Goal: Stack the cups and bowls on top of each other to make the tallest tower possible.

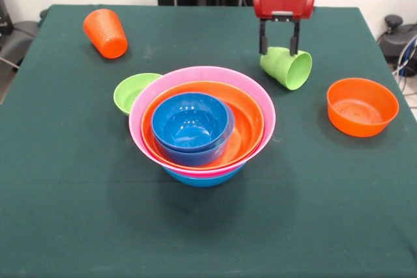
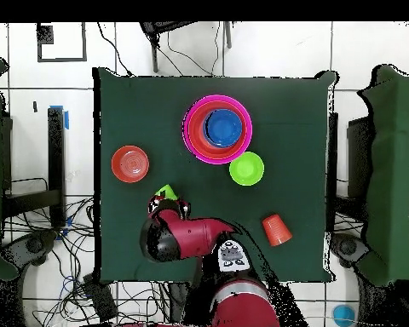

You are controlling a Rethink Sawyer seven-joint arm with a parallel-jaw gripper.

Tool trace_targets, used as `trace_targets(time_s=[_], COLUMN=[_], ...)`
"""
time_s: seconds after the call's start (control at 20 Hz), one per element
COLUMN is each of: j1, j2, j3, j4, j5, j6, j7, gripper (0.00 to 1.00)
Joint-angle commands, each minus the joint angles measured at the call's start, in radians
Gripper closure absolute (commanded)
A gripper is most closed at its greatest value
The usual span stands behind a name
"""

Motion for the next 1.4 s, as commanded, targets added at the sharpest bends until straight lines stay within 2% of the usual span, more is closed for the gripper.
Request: trace_targets(time_s=[0.05,0.4,0.7,1.4], j1=[0.017,0.033,0.096,0.092], j2=[0.065,0.053,0.061,0.080], j3=[0.090,0.070,0.042,0.006], j4=[-0.065,-0.049,-0.061,-0.085], j5=[0.019,0.056,0.093,0.082], j6=[-0.094,-0.102,-0.098,-0.071], j7=[0.151,0.170,0.159,0.117], gripper=[0.00,0.00,0.00,0.00])
